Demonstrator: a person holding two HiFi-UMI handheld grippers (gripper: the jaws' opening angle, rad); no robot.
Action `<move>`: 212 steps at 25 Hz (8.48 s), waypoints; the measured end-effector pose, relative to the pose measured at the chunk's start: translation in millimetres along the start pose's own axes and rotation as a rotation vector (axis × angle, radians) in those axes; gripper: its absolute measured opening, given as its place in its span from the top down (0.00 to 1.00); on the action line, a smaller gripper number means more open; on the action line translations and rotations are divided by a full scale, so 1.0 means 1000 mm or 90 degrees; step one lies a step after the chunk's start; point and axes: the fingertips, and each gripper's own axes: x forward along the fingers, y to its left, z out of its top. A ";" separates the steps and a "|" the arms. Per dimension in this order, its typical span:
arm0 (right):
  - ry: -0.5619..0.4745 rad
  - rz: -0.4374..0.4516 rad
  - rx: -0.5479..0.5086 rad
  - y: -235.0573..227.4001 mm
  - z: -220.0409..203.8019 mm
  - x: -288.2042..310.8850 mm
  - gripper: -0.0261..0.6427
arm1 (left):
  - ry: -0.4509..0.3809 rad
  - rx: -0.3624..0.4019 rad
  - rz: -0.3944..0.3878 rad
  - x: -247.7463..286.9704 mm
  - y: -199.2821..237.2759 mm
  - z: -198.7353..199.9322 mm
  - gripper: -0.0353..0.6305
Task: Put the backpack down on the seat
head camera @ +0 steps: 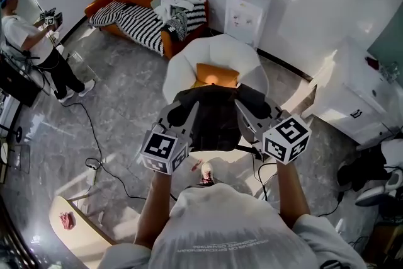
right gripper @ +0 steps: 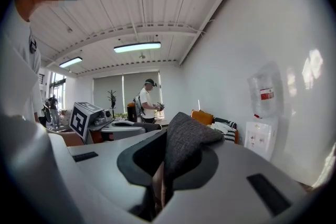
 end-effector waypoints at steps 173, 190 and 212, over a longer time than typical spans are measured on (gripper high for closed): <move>0.176 0.020 0.255 -0.303 -0.233 0.436 0.92 | 0.260 -0.248 -0.002 0.310 0.359 -0.306 0.86; 0.206 -0.007 0.278 -0.335 -0.280 0.475 0.92 | 0.295 -0.274 -0.021 0.337 0.378 -0.360 0.86; 0.171 -0.034 0.318 -0.383 -0.292 0.515 0.92 | 0.242 -0.253 -0.040 0.396 0.409 -0.377 0.86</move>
